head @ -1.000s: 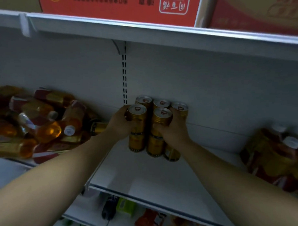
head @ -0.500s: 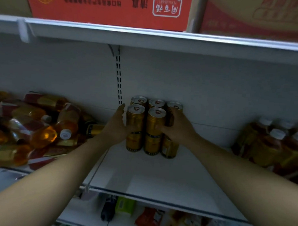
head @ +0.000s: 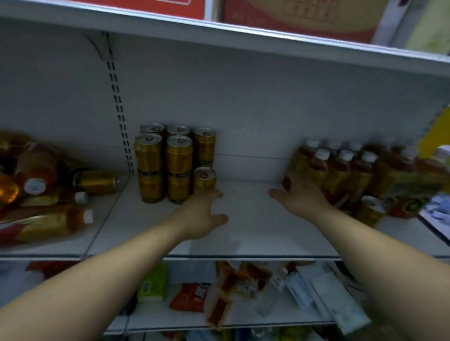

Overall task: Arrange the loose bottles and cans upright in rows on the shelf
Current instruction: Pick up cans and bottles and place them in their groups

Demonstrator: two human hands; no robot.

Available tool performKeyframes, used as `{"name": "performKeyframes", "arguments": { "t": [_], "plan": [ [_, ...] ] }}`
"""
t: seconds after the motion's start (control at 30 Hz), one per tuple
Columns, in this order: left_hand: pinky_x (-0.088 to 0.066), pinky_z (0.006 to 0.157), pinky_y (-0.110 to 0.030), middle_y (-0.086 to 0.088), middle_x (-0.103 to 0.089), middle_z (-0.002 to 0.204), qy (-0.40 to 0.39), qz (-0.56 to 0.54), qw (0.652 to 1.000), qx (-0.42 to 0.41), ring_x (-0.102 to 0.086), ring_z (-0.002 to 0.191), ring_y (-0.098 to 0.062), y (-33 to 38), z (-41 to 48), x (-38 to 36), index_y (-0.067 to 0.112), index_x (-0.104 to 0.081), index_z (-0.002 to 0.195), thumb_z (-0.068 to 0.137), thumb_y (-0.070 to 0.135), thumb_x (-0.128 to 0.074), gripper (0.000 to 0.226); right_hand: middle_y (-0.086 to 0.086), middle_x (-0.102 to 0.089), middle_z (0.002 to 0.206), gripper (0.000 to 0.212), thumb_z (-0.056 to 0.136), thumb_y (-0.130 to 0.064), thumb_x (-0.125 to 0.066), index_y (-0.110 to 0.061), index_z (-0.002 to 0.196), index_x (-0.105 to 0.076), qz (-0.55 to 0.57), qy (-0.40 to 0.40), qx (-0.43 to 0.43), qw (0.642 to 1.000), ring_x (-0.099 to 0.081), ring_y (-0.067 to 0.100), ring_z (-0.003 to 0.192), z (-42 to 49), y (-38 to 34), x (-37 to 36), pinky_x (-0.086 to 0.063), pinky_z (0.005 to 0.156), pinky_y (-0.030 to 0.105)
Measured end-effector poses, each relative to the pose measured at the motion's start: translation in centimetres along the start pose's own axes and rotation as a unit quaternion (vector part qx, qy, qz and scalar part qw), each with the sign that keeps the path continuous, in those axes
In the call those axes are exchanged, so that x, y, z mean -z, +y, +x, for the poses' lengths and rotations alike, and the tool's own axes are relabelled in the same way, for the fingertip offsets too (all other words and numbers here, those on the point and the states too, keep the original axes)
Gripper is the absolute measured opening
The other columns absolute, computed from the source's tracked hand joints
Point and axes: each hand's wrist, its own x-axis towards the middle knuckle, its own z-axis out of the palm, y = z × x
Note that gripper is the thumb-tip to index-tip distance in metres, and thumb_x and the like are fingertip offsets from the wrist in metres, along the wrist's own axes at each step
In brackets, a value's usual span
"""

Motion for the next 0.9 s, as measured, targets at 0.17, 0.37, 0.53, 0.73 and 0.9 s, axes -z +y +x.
{"name": "performKeyframes", "arguments": {
  "t": [0.17, 0.37, 0.53, 0.73, 0.9],
  "plan": [
    [-0.024, 0.108, -0.028, -0.002, -0.026, 0.152, -0.073, 0.042, 0.996, -0.005, -0.028, 0.136, -0.021, 5.0, 3.5, -6.1, 0.022, -0.027, 0.145, 0.085, 0.049, -0.059, 0.073, 0.011, -0.049, 0.134, 0.066, 0.083, -0.053, -0.062, -0.018, 0.136, -0.045, -0.058, 0.014, 0.002, 0.998, -0.046, 0.033, 0.122, -1.6, 7.6, 4.0, -0.041, 0.092, 0.036],
    [-0.011, 0.114, -0.047, 0.0, -0.01, 0.157, -0.089, 0.162, 0.981, 0.057, -0.01, 0.143, -0.022, 8.4, 7.6, -14.4, 0.028, -0.017, 0.147, 0.083, 0.068, -0.042, 0.08, 0.012, -0.03, 0.147, 0.078, 0.085, -0.055, -0.057, -0.018, 0.147, -0.025, -0.117, 0.013, -0.055, 0.991, -0.028, 0.034, 0.134, -1.7, 17.9, 7.5, -0.032, 0.103, 0.042],
    [0.004, 0.112, -0.052, 0.004, 0.006, 0.158, -0.069, 0.204, 0.969, 0.118, 0.006, 0.144, -0.02, 6.7, 7.3, -17.7, 0.033, -0.004, 0.149, 0.081, 0.077, -0.023, 0.083, 0.015, -0.024, 0.15, 0.086, 0.083, -0.047, -0.065, -0.016, 0.149, -0.019, 0.018, -0.003, -0.093, 0.996, -0.032, 0.035, 0.132, -1.0, 21.5, 6.3, -0.034, 0.102, 0.037],
    [0.004, 0.114, -0.048, 0.003, 0.005, 0.158, -0.056, 0.209, 0.969, 0.117, 0.005, 0.144, -0.017, 6.5, 5.7, -17.3, 0.032, -0.005, 0.149, 0.085, 0.073, -0.022, 0.079, 0.01, -0.039, 0.138, 0.081, 0.082, -0.045, -0.067, -0.022, 0.146, -0.025, 0.114, 0.007, -0.004, 0.993, -0.043, 0.03, 0.124, -1.9, 19.8, 3.3, -0.033, 0.092, 0.027],
    [0.001, 0.114, -0.05, 0.005, 0.003, 0.158, -0.045, 0.221, 0.962, 0.154, 0.004, 0.144, -0.016, 4.3, 2.7, -15.0, 0.033, -0.006, 0.149, 0.083, 0.075, -0.021, 0.08, 0.007, -0.028, 0.144, 0.091, 0.078, -0.036, -0.072, -0.022, 0.149, -0.016, 0.148, -0.082, 0.073, 0.983, -0.036, 0.026, 0.13, -2.3, 13.3, -0.2, -0.031, 0.1, 0.026]
  ]
}}
